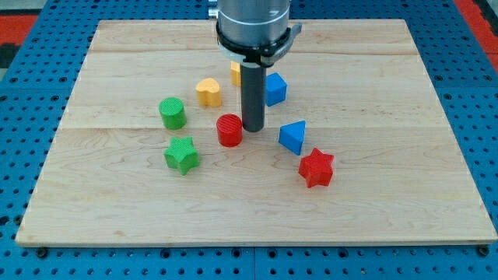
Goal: Move the red circle right to the green star
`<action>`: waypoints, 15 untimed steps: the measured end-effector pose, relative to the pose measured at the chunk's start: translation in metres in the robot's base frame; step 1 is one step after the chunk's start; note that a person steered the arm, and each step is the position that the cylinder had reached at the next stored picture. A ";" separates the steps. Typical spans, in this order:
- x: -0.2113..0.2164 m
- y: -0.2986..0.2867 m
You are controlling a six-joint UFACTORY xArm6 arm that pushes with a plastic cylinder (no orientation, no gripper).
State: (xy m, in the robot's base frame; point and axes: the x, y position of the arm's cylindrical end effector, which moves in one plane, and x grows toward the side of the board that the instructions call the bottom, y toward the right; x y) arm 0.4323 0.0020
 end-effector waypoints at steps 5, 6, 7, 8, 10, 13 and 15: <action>0.021 -0.024; 0.028 -0.024; 0.025 -0.013; 0.016 0.015; 0.014 0.039; 0.022 0.008; 0.049 0.023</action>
